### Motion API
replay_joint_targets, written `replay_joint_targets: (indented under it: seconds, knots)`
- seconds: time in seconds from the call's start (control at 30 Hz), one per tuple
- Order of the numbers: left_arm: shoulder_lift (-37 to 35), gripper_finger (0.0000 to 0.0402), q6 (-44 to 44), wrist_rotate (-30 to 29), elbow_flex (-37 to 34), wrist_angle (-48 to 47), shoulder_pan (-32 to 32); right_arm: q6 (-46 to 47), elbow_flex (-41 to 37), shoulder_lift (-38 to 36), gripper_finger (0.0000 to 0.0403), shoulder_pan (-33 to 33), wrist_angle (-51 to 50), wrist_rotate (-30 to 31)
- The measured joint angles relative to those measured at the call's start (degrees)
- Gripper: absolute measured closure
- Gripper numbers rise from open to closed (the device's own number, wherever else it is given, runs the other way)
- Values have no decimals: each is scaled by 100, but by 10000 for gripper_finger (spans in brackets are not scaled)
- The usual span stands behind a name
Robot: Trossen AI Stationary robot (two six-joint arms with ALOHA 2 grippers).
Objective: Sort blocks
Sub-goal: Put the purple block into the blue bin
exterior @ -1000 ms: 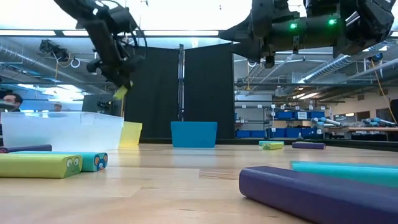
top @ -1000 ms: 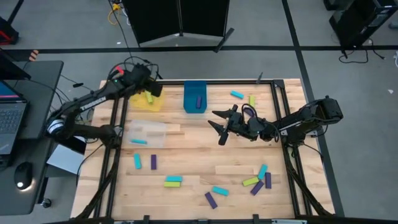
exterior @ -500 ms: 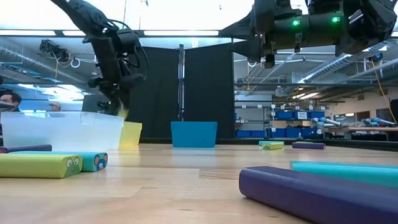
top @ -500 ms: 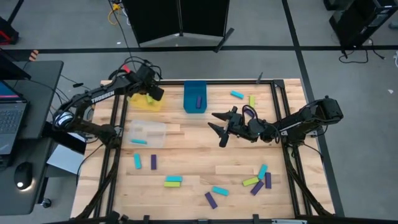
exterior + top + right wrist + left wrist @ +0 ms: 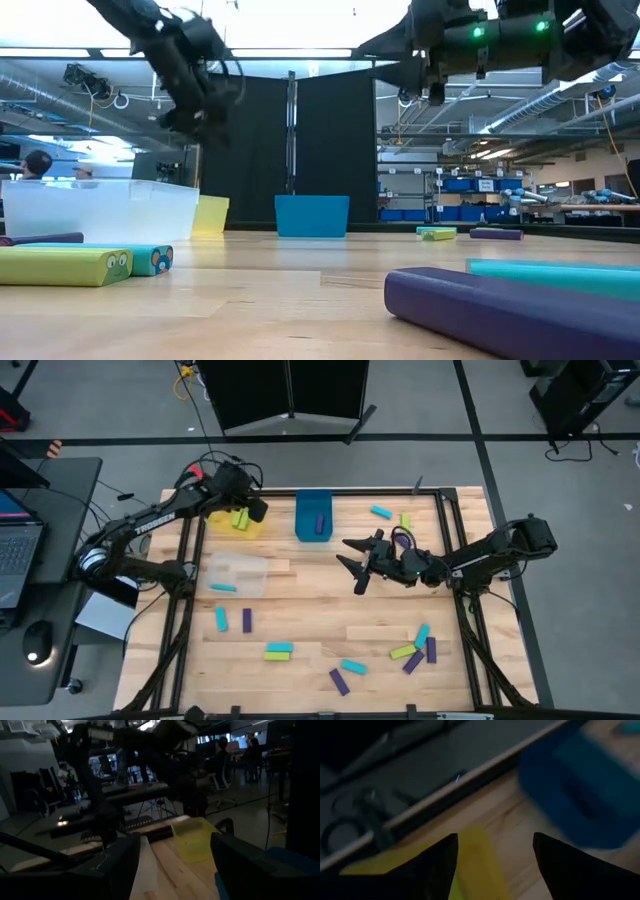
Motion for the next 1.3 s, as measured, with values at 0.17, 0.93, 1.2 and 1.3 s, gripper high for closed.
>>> replay_joint_targets:
  seconds: [0.17,0.93,1.2,1.3]
  knots:
    - [-705,158,0,-122,4,418,-655,-163,2,-621,150,-22,-574,2]
    - [-679,183,302,-491,7,800,-3251,1429,1561,-1780,170,-1052,-8344,-71]
    - [-679,183,341,-682,7,671,-3435,1816,1558,-1747,170,-1448,-9425,-72]
    - [-679,183,394,-758,7,667,-3448,1771,1558,-1747,169,-1657,-9433,-222]
